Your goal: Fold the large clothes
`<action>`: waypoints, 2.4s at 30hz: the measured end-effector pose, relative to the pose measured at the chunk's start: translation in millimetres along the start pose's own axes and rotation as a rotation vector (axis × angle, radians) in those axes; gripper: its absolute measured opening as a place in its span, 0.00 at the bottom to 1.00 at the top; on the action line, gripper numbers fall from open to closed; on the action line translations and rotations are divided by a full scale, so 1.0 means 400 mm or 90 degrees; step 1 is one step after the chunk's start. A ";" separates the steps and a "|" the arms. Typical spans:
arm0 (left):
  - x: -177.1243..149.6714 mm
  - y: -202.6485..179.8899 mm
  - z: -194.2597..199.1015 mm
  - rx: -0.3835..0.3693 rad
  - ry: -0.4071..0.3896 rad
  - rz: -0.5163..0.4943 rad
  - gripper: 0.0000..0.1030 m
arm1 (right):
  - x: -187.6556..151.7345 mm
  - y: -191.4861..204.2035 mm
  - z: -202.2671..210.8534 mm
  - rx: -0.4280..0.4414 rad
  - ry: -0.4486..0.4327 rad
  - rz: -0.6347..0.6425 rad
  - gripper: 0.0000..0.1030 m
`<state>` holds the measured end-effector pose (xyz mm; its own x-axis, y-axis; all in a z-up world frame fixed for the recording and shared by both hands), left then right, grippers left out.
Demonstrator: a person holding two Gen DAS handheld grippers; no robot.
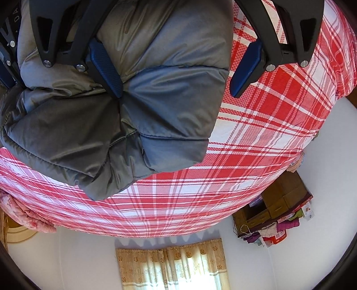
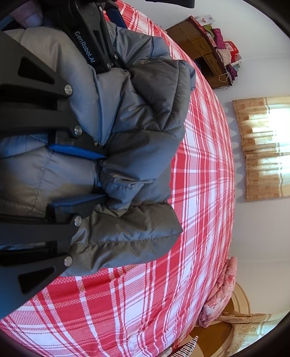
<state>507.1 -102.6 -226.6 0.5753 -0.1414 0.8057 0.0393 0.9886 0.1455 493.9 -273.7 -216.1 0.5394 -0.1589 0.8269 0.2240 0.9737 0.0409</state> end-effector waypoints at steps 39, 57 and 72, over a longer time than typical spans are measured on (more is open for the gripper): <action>-0.002 0.003 -0.001 -0.004 0.009 0.002 0.96 | 0.003 0.003 0.001 -0.003 -0.007 0.006 0.33; -0.087 0.071 0.172 -0.204 -0.031 0.015 0.95 | -0.074 -0.123 0.113 0.077 0.003 -0.145 0.82; -0.015 -0.007 0.268 -0.245 -0.090 -0.068 0.11 | -0.032 -0.046 0.154 0.278 -0.026 -0.225 0.17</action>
<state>415.7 -109.9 -170.2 0.4345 -0.2241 0.8724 0.4102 0.9115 0.0299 433.1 -279.6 -192.9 0.4594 -0.4893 0.7413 0.0235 0.8410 0.5406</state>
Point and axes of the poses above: each gripper's, at about its wrist camera, not at the fingertips, and z roughly against the way its jaws point, y to its left, x to its top, the point moved 10 cm from there along -z, roughly the way its jaws point, and after that the axes turned 11 degrees about -y, right-handed, at the moved point
